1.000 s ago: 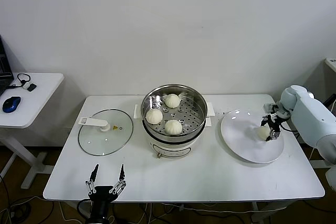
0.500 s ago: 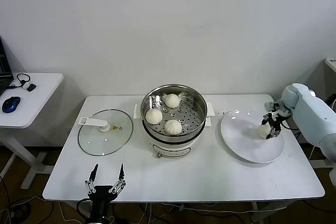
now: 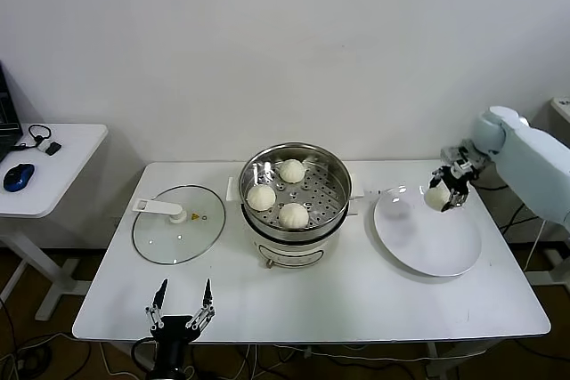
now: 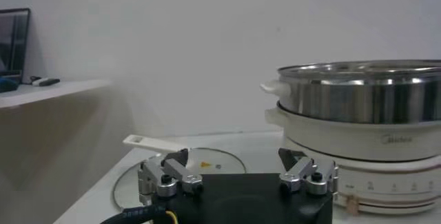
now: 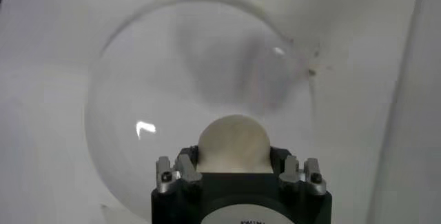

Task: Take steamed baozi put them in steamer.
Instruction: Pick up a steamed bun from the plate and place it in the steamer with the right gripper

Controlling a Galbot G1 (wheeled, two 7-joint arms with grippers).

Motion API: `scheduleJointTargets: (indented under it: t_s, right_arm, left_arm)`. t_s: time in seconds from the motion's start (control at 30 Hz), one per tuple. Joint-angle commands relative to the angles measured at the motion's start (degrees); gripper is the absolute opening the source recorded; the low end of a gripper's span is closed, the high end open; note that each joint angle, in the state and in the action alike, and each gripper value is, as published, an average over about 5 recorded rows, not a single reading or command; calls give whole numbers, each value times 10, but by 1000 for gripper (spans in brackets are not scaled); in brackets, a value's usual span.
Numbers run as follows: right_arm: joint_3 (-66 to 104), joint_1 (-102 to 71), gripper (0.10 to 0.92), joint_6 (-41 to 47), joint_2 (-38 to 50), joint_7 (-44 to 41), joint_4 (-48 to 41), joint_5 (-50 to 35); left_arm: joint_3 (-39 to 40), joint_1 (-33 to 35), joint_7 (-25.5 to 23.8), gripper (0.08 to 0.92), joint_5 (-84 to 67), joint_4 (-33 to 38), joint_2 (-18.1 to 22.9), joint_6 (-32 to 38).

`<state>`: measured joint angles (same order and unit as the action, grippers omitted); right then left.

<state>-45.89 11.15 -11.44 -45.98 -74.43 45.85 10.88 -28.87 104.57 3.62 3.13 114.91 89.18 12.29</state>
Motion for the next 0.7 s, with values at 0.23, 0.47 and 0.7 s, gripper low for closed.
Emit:
scheduleJointTargets:
  t_s: [0.23, 0.47, 0.7]
  right_arm:
    - [-311, 290, 664, 86, -43, -12, 208, -304]
    - [-368, 349, 662, 137, -117, -10, 149, -423]
    - [-387, 344, 662, 170, -176, -6, 120, -444]
  left_arm:
    - [7, 0, 0, 823, 6, 2, 2, 0]
    - [7, 1, 1, 823, 4, 6, 3, 3]
    - [5, 0, 0, 823, 1, 7, 1, 7]
